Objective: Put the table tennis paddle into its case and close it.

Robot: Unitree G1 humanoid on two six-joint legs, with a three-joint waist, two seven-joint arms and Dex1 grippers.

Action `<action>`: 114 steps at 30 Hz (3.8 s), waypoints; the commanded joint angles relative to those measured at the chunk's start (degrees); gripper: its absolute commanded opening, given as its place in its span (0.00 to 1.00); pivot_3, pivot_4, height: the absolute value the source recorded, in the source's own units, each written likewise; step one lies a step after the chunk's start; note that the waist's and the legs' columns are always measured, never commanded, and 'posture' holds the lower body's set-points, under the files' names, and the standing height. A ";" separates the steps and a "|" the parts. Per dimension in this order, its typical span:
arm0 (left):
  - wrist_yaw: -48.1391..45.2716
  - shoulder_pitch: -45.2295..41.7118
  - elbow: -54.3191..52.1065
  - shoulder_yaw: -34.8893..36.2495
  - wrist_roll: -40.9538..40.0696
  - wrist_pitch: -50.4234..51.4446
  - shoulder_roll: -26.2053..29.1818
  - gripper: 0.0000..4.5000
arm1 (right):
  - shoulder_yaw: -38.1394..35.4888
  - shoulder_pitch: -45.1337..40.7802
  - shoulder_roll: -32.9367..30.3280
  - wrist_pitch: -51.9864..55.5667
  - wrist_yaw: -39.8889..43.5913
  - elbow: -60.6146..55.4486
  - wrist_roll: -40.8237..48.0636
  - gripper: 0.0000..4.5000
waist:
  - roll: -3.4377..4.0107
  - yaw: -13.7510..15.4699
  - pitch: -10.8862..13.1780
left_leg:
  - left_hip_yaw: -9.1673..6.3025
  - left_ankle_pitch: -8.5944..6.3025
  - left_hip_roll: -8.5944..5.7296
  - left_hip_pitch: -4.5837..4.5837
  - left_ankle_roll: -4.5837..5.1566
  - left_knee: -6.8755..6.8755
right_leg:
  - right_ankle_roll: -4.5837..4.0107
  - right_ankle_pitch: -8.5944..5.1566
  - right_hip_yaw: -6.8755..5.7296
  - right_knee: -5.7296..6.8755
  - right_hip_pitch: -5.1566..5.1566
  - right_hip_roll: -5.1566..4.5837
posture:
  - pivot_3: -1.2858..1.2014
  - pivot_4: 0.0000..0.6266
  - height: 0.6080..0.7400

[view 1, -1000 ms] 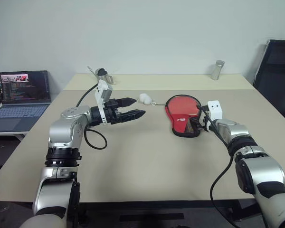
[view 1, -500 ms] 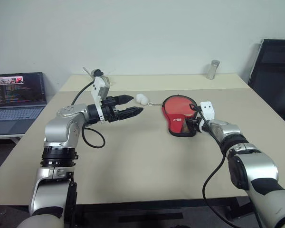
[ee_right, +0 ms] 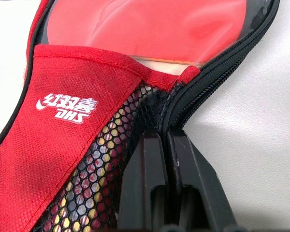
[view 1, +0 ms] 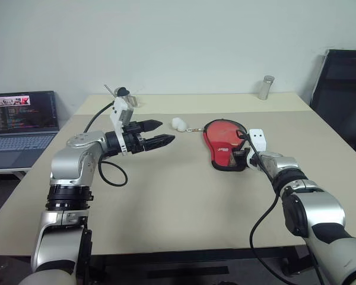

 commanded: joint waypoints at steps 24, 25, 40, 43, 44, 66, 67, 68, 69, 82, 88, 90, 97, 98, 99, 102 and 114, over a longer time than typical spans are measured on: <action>-6.36 9.53 -9.96 -0.77 -5.24 5.11 8.59 1.00 | -3.98 14.50 4.30 44.91 6.60 -47.04 15.25 0.00 | 0.01 0.01 0.01 | -0.06 -0.01 0.03 -0.06 0.02 -0.07 | -0.04 -0.02 -0.05 -0.04 -0.05 0.01 | 0.52 0.24 1.00; -6.42 9.67 -10.12 -0.85 -5.32 5.19 8.68 1.00 | -4.01 15.77 4.26 46.57 6.25 -49.82 15.76 0.00 | 0.00 0.03 0.01 | -0.07 -0.01 0.03 -0.06 0.02 -0.07 | -0.04 -0.02 -0.05 -0.04 -0.05 0.01 | 0.52 0.24 1.00; -14.29 16.72 -16.93 -3.77 -6.91 6.17 15.11 1.00 | -5.66 27.64 7.26 63.90 1.36 -74.89 22.52 0.00 | 0.01 0.03 0.01 | -0.09 -0.02 0.04 -0.08 0.03 -0.19 | -0.05 -0.04 -0.07 -0.20 -0.07 0.01 | 0.52 0.24 1.00; -18.75 19.87 -17.16 -5.11 -4.96 2.81 19.33 1.00 | -4.19 28.97 11.76 66.89 0.54 -79.39 24.09 0.00 | 0.02 -0.17 0.02 | -0.08 -0.02 0.04 -0.06 0.03 -0.19 | -0.05 -0.04 -0.05 -0.19 -0.07 0.02 | 0.52 0.24 1.00; -19.71 20.35 -17.18 -5.36 -4.90 2.33 20.27 1.00 | -3.87 29.41 12.99 67.91 0.36 -80.65 24.50 0.00 | 0.02 -0.15 0.02 | -0.09 -0.02 0.05 -0.06 0.03 -0.19 | -0.05 -0.04 -0.07 -0.17 -0.07 0.02 | 0.52 0.24 1.00; -24.58 25.91 -22.55 -7.65 -6.13 -0.34 24.92 1.00 | 3.69 45.61 3.72 72.39 -0.44 -97.34 42.76 0.00 | 0.01 0.44 0.03 | -0.23 -0.04 0.02 -0.12 0.06 -0.20 | -0.05 -0.06 -0.20 -0.43 0.02 0.01 | 0.52 0.24 1.00; -24.57 25.72 -22.57 -7.75 -6.20 -0.31 24.82 1.00 | 3.46 46.32 3.50 72.39 -1.02 -97.85 43.75 0.00 | 0.01 0.46 0.03 | -0.23 -0.04 0.02 -0.12 0.06 -0.21 | -0.04 -0.06 -0.21 -0.43 0.02 0.02 | 0.52 0.24 1.00; -24.57 25.46 -22.58 -7.91 -6.25 -0.29 24.66 1.00 | 3.25 46.91 3.45 72.39 -1.70 -98.24 44.61 0.00 | 0.01 0.48 0.03 | -0.24 -0.04 0.02 -0.12 0.06 -0.21 | -0.04 -0.06 -0.21 -0.43 0.02 0.02 | 0.52 0.24 1.00; -24.56 25.21 -22.63 -7.96 -6.48 -0.15 24.45 1.00 | 3.00 47.20 3.58 72.39 -2.45 -98.38 45.28 0.00 | 0.00 0.50 0.03 | -0.25 -0.04 0.02 -0.13 0.06 -0.22 | -0.04 -0.06 -0.23 -0.45 0.03 0.02 | 0.52 0.24 1.00; -23.64 24.05 -23.79 -7.63 -8.75 0.85 24.09 1.00 | 1.65 45.30 3.21 72.39 -8.57 -95.92 47.49 0.00 | 0.00 0.56 0.03 | -0.25 -0.04 0.01 -0.13 0.06 -0.21 | -0.04 -0.06 -0.22 -0.46 0.03 0.02 | 0.52 0.24 1.00; -23.17 24.43 -24.07 -7.54 -8.67 0.67 23.91 1.00 | 0.72 44.40 2.58 72.39 -9.98 -95.46 46.38 0.00 | 0.00 0.58 0.03 | -0.25 -0.04 0.01 -0.14 0.06 -0.21 | -0.04 -0.06 -0.21 -0.47 0.04 0.03 | 0.52 0.24 1.00; -23.00 24.35 -23.98 -7.61 -8.63 0.59 23.76 1.00 | 0.47 44.92 1.92 72.39 -10.23 -95.62 47.25 0.05 | 0.00 0.59 0.03 | -0.25 -0.04 0.01 -0.14 0.06 -0.21 | -0.04 -0.06 -0.22 -0.47 0.04 0.03 | 0.52 0.24 1.00; -22.82 24.44 -23.87 -7.74 -8.54 0.24 23.56 1.00 | -0.76 47.75 0.52 72.39 -13.04 -98.99 53.11 0.54 | 0.00 0.65 0.03 | -0.25 -0.04 0.02 -0.13 0.07 -0.21 | -0.04 -0.06 -0.21 -0.47 0.04 0.03 | 0.52 0.24 1.00; -22.81 24.46 -23.79 -7.79 -8.50 0.16 23.51 1.00 | -1.27 48.22 -0.11 72.39 -13.45 -99.54 54.28 0.61 | 0.00 0.69 0.03 | -0.25 -0.04 0.02 -0.13 0.07 -0.21 | -0.04 -0.06 -0.21 -0.46 0.04 0.04 | 0.52 0.24 1.00; -22.72 24.53 -23.75 -7.78 -8.46 0.09 23.44 1.00 | -1.80 48.59 -0.89 72.39 -13.70 -100.15 55.35 0.61 | 0.00 0.71 0.03 | -0.26 -0.04 0.02 -0.14 0.07 -0.21 | -0.04 -0.06 -0.22 -0.47 0.04 0.03 | 0.52 0.24 1.00; -22.23 24.74 -23.61 -7.52 -8.63 0.08 23.19 1.00 | -4.06 48.47 -2.84 72.39 -14.37 -101.15 58.79 0.61 | -0.01 0.77 0.03 | -0.24 -0.04 0.01 -0.15 0.07 -0.20 | -0.03 -0.06 -0.19 -0.49 0.05 0.03 | 0.52 0.24 1.00; -18.47 27.00 -23.81 -4.79 -9.76 0.28 21.74 1.00 | -0.05 44.15 -13.88 65.91 -8.68 -104.76 59.02 0.99 | -0.01 0.75 0.04 | -0.23 -0.05 0.03 -0.16 0.08 -0.20 | -0.03 -0.06 -0.18 -0.53 0.06 0.07 | 0.52 0.24 1.00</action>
